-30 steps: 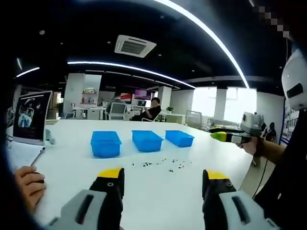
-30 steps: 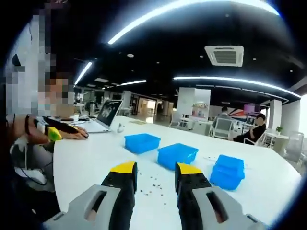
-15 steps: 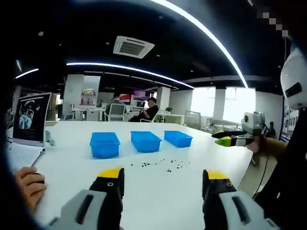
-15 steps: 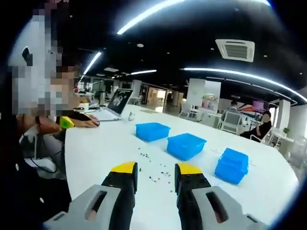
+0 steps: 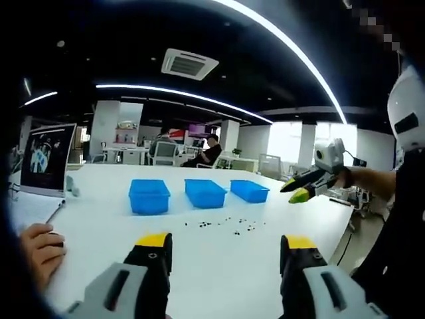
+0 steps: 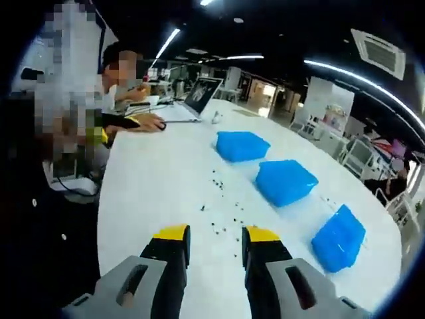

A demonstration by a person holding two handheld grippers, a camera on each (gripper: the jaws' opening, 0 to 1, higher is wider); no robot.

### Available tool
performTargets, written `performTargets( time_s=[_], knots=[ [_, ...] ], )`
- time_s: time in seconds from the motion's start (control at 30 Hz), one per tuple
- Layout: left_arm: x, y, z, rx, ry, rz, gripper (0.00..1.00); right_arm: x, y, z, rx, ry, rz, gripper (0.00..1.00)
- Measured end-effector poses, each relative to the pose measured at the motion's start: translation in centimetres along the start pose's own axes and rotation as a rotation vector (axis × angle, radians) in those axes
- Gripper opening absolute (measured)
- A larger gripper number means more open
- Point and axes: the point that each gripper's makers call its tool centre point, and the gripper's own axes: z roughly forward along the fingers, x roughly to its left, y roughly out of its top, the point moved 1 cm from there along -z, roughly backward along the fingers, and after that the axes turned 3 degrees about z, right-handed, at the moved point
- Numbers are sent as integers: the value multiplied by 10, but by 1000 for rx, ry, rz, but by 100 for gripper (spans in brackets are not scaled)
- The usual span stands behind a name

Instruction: Pick up the resistors one by one and place each resistor into its matching bin, sorting the parts by color and model until every resistor is separated into the correct bin for its type

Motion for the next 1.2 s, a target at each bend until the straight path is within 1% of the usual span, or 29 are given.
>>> performTargets(
  time_s=[0.17,0.2,0.27,0.33,0.4,0.53,0.73,0.87,1.03,1.2],
  knots=[
    [2,-3,0,7,3,-8,67,-3,-3,9,146,96,-75,33],
    [2,-4,0,8,3,-9,67,-4,-3,10,155,100,-77,33],
    [3,-5,0,11,4,-13,67,-9,1,18,212,136,-93,32],
    [4,-6,1,12,6,-16,67,-12,0,23,261,165,-106,32],
    [5,-7,1,14,8,-20,67,-14,1,30,292,181,-127,32],
    [6,-9,2,15,10,-27,67,-16,1,41,344,214,-149,31],
    [8,-11,3,19,14,-37,67,-17,-2,51,411,252,-194,30],
    [8,-11,4,21,15,-39,67,-18,-4,56,437,265,-209,30],
    [8,-12,4,22,16,-42,67,-19,-11,64,487,282,-242,30],
    [7,-13,4,23,20,-45,67,-12,-19,74,527,307,-261,29]
  ],
)
